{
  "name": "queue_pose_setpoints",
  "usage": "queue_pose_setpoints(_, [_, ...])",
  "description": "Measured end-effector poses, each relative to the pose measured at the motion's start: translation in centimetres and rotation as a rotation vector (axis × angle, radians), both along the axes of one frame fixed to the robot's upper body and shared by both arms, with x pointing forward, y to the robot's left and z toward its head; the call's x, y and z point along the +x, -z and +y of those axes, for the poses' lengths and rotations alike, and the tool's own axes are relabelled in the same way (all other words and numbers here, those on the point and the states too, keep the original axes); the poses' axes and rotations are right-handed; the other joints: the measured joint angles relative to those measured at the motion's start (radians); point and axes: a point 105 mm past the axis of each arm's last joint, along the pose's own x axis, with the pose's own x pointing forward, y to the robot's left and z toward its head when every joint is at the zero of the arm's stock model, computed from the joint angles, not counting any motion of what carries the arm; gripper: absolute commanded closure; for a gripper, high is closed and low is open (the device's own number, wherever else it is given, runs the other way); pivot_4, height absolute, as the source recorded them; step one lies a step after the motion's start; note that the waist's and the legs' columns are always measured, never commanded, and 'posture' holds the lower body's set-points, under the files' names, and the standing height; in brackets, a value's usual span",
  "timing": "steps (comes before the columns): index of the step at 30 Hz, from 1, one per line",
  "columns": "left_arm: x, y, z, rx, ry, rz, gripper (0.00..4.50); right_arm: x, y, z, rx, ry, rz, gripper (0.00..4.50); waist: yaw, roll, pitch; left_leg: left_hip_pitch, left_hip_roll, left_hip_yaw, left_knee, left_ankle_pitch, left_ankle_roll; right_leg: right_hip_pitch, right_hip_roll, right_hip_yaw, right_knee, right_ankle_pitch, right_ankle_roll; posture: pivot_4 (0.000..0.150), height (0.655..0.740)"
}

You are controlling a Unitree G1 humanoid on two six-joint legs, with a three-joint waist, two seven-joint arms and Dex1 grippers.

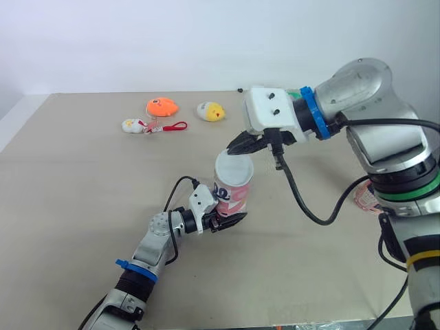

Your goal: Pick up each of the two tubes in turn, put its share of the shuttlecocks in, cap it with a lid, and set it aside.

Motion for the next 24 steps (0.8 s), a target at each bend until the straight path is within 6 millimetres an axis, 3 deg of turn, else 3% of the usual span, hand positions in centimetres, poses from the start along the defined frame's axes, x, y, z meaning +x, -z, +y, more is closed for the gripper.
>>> queue_pose_setpoints(13, [0.0,0.0,-0.1,0.001,0.003,0.0,1.51,0.5,1.5,-0.1,-0.058,0.006,-0.025,4.48,0.001,0.0,0.0,0.0,-0.001,0.0,0.0,0.0,0.0,0.0,-0.001,0.0,0.0,0.0,0.0,0.15,0.74])
queue_pose_setpoints(24, [0.1,0.0,-0.2,0.0,0.003,0.002,1.51,0.7,1.6,-0.2,-0.089,-0.003,-0.067,4.48,0.001,0.0,0.0,0.0,-0.001,0.0,0.0,0.0,0.0,0.0,-0.001,0.0,0.0,0.0,0.001,0.15,0.74])
